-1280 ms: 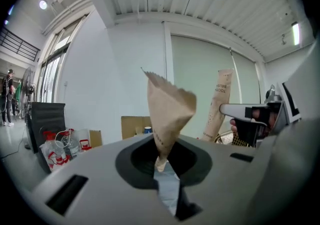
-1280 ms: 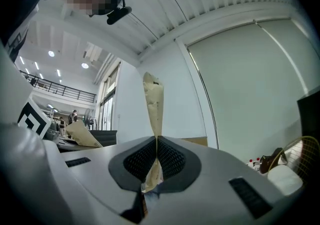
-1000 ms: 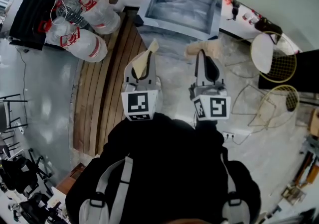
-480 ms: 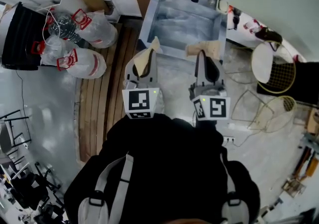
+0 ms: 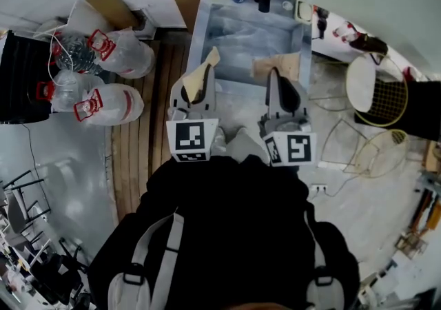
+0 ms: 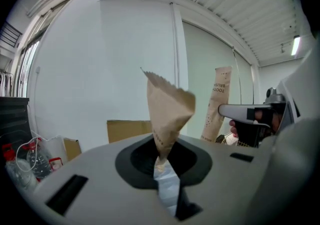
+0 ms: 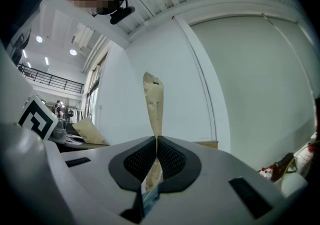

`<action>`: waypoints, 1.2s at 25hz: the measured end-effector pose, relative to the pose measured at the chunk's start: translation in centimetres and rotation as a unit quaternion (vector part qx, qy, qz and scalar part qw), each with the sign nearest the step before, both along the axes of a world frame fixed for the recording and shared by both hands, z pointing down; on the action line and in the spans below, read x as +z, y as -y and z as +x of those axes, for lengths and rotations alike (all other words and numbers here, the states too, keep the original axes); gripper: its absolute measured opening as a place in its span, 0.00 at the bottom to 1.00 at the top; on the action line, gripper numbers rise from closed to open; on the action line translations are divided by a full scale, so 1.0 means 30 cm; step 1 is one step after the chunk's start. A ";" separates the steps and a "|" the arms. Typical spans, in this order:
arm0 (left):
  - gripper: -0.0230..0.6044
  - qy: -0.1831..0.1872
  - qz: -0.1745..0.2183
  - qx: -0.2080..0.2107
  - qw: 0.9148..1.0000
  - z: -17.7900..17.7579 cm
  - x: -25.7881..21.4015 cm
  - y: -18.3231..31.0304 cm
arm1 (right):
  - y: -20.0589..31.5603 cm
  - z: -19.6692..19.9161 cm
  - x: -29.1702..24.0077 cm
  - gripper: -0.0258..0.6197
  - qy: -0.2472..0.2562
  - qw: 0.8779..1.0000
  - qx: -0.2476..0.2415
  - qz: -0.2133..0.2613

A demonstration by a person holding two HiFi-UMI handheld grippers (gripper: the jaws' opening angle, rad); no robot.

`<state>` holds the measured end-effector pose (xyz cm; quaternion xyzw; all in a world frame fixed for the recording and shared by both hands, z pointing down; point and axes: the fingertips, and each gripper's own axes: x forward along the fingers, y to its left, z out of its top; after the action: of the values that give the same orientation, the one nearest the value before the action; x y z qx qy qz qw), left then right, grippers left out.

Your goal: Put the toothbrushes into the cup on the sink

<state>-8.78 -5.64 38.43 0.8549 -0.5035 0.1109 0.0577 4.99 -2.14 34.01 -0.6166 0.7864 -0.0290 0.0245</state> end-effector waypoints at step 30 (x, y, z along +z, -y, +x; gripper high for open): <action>0.09 0.030 -0.030 -0.055 0.998 0.196 0.045 0.506 | 0.524 0.199 0.051 0.05 0.014 0.997 -0.068 0.021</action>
<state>-2.90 -20.82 39.78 0.8203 -0.5475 0.1480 0.0739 10.96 -17.85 35.54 -0.5604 0.8266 -0.0231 0.0466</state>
